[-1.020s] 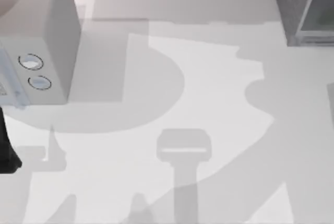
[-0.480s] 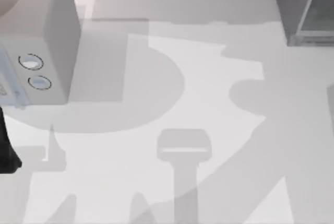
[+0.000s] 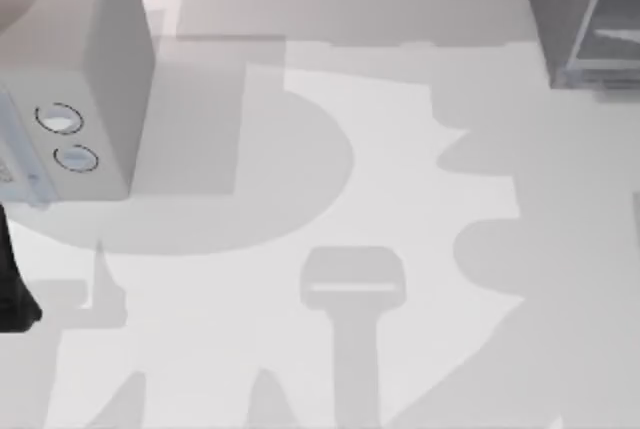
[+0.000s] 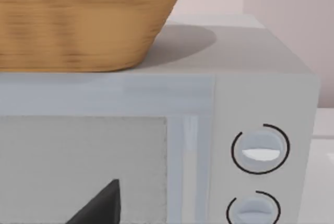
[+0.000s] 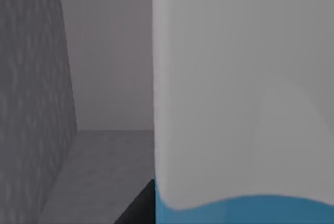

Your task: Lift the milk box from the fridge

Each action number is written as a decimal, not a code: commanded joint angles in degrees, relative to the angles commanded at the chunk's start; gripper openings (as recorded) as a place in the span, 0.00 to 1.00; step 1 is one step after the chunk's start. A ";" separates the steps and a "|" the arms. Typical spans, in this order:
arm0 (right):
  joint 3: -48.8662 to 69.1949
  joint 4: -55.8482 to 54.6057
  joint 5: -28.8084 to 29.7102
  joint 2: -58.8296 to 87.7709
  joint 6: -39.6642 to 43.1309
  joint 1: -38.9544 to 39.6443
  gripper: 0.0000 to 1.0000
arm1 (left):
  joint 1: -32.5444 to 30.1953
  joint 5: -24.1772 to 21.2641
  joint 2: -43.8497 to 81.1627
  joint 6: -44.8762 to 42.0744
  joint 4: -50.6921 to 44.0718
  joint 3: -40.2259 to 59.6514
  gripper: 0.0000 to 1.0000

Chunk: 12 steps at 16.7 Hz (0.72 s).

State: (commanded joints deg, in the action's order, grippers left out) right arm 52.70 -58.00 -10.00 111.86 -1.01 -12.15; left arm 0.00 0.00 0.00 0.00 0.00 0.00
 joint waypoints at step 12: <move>-8.75 -1.28 -0.62 -8.13 -0.03 0.10 0.00 | 0.00 0.00 0.00 0.00 0.00 0.00 1.00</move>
State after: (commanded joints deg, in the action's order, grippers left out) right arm 43.95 -59.27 -10.62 103.73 -1.04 -12.05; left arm 0.00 0.00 0.00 0.00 0.00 0.00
